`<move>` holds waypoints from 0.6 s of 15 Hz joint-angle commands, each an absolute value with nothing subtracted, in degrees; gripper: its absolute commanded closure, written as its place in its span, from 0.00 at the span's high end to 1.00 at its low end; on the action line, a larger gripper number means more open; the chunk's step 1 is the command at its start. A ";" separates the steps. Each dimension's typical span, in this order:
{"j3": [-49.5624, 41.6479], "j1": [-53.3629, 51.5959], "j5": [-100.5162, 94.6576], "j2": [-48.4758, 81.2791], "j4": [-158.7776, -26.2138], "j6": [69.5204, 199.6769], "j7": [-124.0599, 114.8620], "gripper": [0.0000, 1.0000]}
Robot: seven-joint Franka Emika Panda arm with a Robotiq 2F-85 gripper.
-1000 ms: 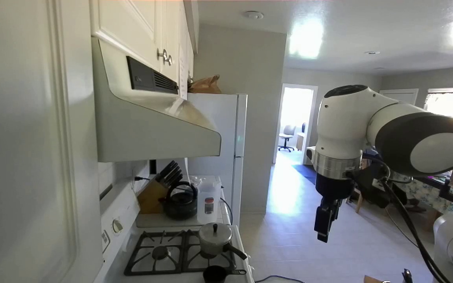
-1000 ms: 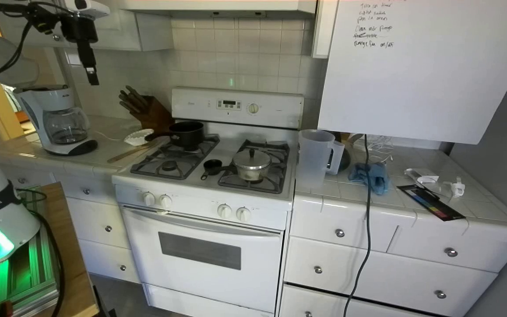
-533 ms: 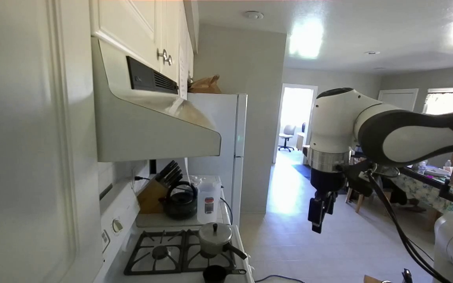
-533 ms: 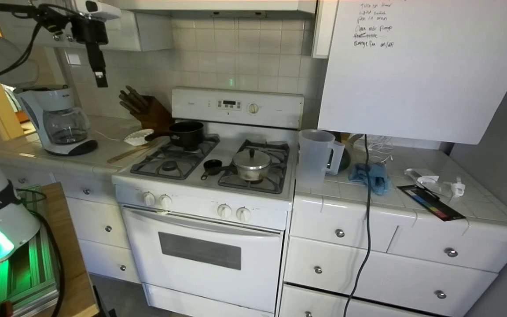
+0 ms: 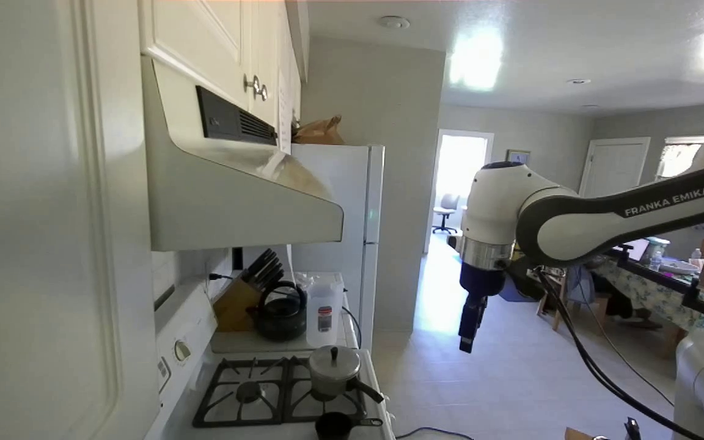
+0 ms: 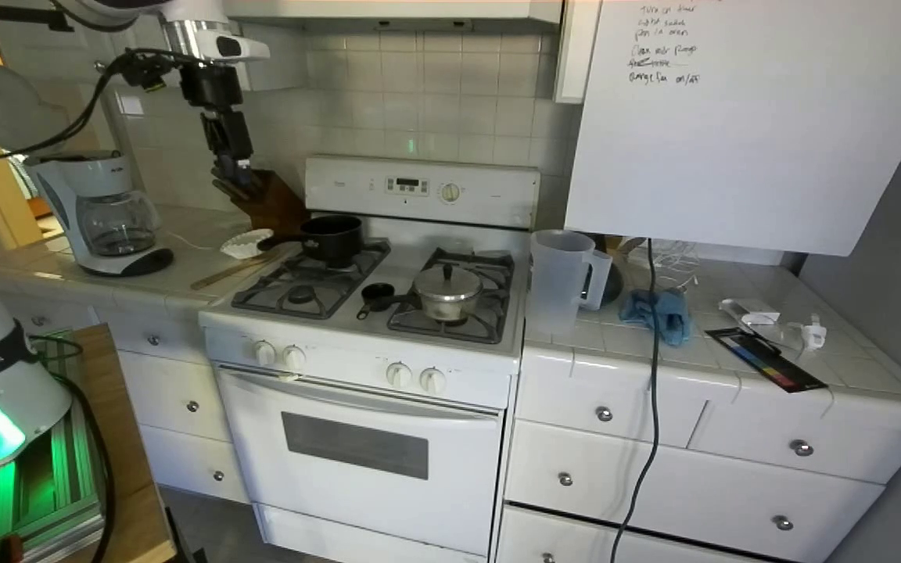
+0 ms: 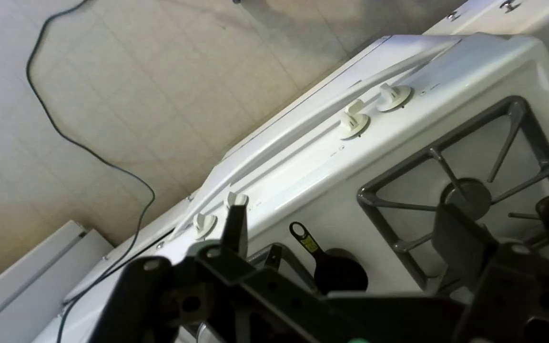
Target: Pick up the black cup from the stove and put it in the pot
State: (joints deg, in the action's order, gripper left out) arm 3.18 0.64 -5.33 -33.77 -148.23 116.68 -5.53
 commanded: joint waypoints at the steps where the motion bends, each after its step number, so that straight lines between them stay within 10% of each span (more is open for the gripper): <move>1: 0.97 0.69 -8.30 -30.64 -150.27 123.54 0.99 1.00; 9: -2.68 0.83 -8.46 -18.72 -152.29 132.40 12.19 1.00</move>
